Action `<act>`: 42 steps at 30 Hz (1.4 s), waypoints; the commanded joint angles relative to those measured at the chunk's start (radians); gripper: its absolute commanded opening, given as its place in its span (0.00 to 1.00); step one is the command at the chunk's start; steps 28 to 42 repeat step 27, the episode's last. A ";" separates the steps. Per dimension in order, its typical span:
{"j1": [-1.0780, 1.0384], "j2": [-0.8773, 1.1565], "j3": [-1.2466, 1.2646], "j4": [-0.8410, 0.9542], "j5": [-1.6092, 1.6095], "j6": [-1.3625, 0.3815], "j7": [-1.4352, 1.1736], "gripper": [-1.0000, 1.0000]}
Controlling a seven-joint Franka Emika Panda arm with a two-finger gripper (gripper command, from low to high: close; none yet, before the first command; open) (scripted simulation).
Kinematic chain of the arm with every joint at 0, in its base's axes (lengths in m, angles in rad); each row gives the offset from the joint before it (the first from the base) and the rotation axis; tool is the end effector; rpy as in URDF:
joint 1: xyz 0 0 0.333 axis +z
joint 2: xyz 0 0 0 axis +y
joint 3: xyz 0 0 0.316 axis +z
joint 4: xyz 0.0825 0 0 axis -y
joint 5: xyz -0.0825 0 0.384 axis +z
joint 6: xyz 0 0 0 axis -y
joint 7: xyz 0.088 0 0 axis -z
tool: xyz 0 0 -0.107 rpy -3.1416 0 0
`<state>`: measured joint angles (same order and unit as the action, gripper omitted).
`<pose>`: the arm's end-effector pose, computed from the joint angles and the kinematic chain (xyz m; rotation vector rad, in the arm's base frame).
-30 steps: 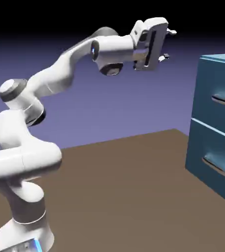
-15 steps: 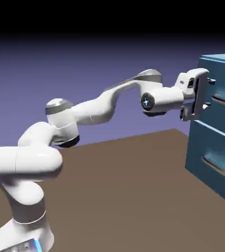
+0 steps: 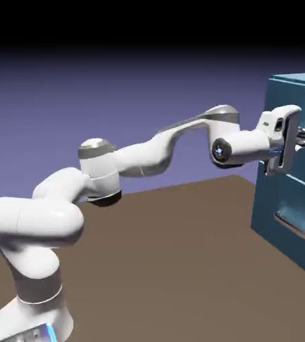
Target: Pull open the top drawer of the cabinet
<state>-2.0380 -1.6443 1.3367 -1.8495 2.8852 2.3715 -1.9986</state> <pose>0.6529 -0.0250 0.4521 1.7615 0.7308 1.7589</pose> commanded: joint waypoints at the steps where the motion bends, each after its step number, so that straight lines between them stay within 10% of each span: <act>1: 0.022 -0.003 -0.001 -0.036 0.002 -0.014 -0.005 0.00; 20: 0.486 -0.058 -0.041 -0.714 -0.075 -0.230 -0.047 0.00; 21: 0.486 -0.058 -0.041 -0.714 -0.075 -0.230 -0.047 1.00; 42: 0.612 -0.081 -0.066 -0.866 -0.119 -0.257 -0.048 1.00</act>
